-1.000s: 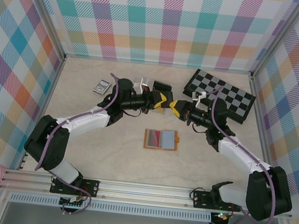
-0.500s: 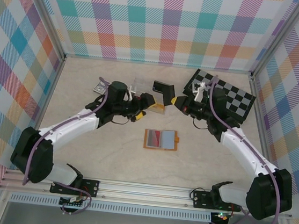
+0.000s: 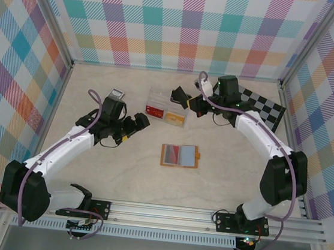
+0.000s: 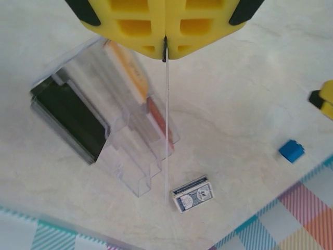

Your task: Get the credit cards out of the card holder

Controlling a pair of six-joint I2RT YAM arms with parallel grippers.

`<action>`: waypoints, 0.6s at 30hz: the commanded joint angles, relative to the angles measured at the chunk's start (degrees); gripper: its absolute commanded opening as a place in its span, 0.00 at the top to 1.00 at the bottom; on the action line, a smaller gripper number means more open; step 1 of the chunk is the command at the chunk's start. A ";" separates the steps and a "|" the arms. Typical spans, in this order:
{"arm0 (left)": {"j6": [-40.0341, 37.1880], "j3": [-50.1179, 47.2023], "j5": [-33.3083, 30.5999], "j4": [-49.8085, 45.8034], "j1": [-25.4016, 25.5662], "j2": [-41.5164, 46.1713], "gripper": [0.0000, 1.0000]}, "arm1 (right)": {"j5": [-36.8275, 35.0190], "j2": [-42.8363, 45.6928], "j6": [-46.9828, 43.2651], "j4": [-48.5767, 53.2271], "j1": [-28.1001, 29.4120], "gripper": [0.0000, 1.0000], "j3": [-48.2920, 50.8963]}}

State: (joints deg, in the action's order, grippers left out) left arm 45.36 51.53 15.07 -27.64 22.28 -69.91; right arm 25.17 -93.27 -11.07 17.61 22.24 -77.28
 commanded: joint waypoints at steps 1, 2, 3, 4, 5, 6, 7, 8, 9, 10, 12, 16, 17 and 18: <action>-1.67 -1.24 -0.57 -2.26 -0.42 0.52 0.00 | -1.36 -3.38 -16.67 4.30 0.35 1.00 -5.37; -1.58 -1.36 -0.34 -2.14 -0.48 0.36 0.00 | -1.40 -4.40 -19.21 4.88 0.35 1.00 -6.38; -1.44 -1.51 -0.02 -1.95 -0.46 0.09 0.00 | -0.91 -5.20 -22.64 5.40 0.36 1.00 -7.20; -1.35 -1.61 0.34 -1.76 -0.45 -0.05 0.00 | -0.50 -5.94 -25.60 5.51 0.35 1.00 -7.70; -1.13 -1.77 0.59 -1.62 -0.47 -0.19 0.00 | -0.57 -6.50 -27.87 5.42 0.36 1.00 -8.05; -0.94 -1.83 1.06 -1.50 -0.44 -0.38 0.00 | -0.71 -7.37 -30.35 5.96 0.39 1.00 -8.89; -0.72 -1.95 1.45 -1.30 -0.44 -0.55 0.00 | -1.18 -8.55 -32.32 6.87 0.26 1.00 -10.16; -0.64 -1.98 1.74 -1.06 -0.40 -0.72 0.00 | -1.72 -9.95 -33.70 8.06 0.18 1.00 -11.83; -0.52 -2.01 1.93 -0.99 -0.45 -0.83 0.00 | -1.94 -11.16 -34.73 9.31 0.02 1.00 -13.31; -0.37 -2.09 2.15 -0.96 -0.42 -0.97 0.00 | -2.20 -12.43 -35.31 10.12 -0.13 1.00 -14.82; -0.11 -2.16 2.32 -0.70 -0.41 -1.15 0.00 | -2.00 -14.49 -36.39 11.15 -0.54 1.00 -17.20; 0.60 -2.44 3.09 0.03 -0.46 -1.31 0.00 | -2.62 -17.73 -39.41 12.60 -1.07 1.00 -20.22; 0.60 -2.63 3.55 0.42 -0.42 -1.29 0.00 | -3.52 -18.50 -40.24 12.79 -1.14 1.00 -20.75; 0.61 -2.85 3.94 0.90 -0.44 -1.37 0.00 | -4.23 -19.20 -40.81 13.08 -1.25 1.00 -21.24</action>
State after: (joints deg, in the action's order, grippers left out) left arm 45.56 49.82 17.23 -28.16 22.28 -70.83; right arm 21.41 -111.02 -46.61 28.05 21.50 -96.25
